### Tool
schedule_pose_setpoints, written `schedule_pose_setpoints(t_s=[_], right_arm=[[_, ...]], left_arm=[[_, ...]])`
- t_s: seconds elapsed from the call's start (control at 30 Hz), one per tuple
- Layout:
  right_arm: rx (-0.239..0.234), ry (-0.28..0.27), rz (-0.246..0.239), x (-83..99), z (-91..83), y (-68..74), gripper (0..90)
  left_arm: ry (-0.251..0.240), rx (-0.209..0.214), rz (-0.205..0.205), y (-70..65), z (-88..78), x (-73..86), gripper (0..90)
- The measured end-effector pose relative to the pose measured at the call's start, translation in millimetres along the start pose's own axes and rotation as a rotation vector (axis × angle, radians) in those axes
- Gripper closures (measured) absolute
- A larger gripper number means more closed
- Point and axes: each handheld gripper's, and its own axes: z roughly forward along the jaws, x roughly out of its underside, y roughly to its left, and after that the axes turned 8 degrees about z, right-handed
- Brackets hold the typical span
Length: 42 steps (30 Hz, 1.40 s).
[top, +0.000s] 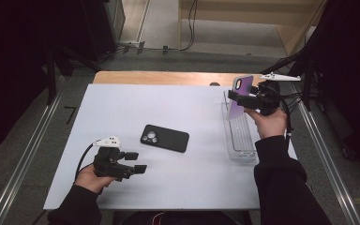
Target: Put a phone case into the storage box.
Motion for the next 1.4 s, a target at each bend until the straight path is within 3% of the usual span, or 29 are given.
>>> schedule_pose_setpoints(t_s=[0.33,0.67,0.9,1.13,1.4], right_arm=[[0.109,-0.019,0.016,-11.7,15.7,-13.1,14.6],[0.167,-0.048,0.056,-19.6,29.0,-24.6,14.6],[0.232,-0.081,0.075,-19.8,45.0,-32.2,14.6],[0.289,-0.077,0.065,-19.3,61.0,-36.5,14.6],[0.320,-0.098,0.091,-14.3,81.1,-46.9,14.6]], left_arm=[[-0.008,-0.005,-0.001,0.2,-0.6,-0.1,29.1],[-0.012,0.000,-0.002,0.3,-1.0,-0.1,29.1],[-0.017,0.002,-0.005,0.9,-1.3,-0.1,29.1],[-0.018,0.005,-0.004,1.2,-0.9,0.0,29.1],[-0.019,0.009,-0.005,1.4,-0.6,-0.1,29.1]])
